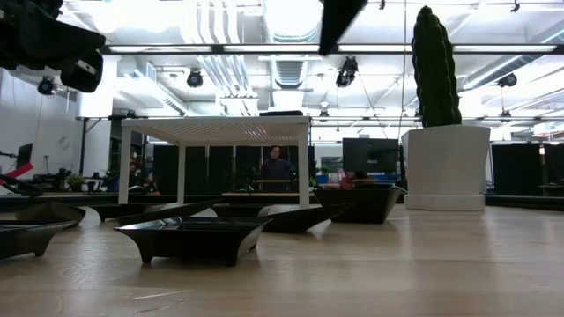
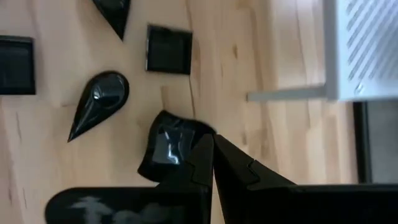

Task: Pick & Place Mini shaped plates
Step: Stack the distorted square plate on top of the other distorted square plates on the shelf

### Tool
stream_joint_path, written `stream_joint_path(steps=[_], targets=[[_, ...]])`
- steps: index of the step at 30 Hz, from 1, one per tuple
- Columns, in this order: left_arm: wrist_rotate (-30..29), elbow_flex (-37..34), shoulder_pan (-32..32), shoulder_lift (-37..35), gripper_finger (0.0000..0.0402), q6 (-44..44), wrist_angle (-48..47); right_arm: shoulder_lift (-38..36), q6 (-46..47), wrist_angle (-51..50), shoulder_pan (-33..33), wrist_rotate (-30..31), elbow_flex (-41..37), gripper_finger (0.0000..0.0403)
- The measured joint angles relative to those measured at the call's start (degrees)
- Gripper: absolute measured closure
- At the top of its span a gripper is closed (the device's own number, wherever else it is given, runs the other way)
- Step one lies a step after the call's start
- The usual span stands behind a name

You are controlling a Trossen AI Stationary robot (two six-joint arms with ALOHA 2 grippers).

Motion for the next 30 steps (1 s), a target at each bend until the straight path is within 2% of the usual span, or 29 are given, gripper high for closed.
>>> stream_joint_path(steps=[5, 9, 12, 16, 21, 26, 30], targets=[[0.0, 0.0, 0.0, 0.0, 0.0401, 0.0, 0.0, 0.0, 8.7, 1.5, 1.2, 0.1, -4.6, 0.0394], [0.0, 0.0, 0.0, 0.0, 0.0401, 0.0, 0.0, 0.0, 19.2, 2.2, 1.7, -0.5, -7.5, 0.0394], [0.0, 0.0, 0.0, 0.0, 0.0401, 0.0, 0.0, 0.0, 24.6, 4.8, 1.7, -2.9, -10.4, 0.0394], [0.0, 0.0, 0.0, 0.0, 0.0401, 0.0, 0.0, 0.0, 25.1, 11.2, 1.8, -7.1, -14.5, 0.0383], [0.0, 0.0, 0.0, 0.0, 0.0401, 0.0, 0.0, 0.0, 25.6, 18.0, 1.7, -7.6, -16.7, 0.0338], [0.0, 0.0, 0.0, 0.0, 0.0401, 0.0, 0.0, 0.0, 28.2, 18.2, 1.7, -8.6, -19.1, 0.0295], [0.0, 0.0, 0.0, 0.0, 0.0401, 0.0, 0.0, 0.0, 28.4, 20.7, 1.7, -8.6, -21.7, 0.028]])
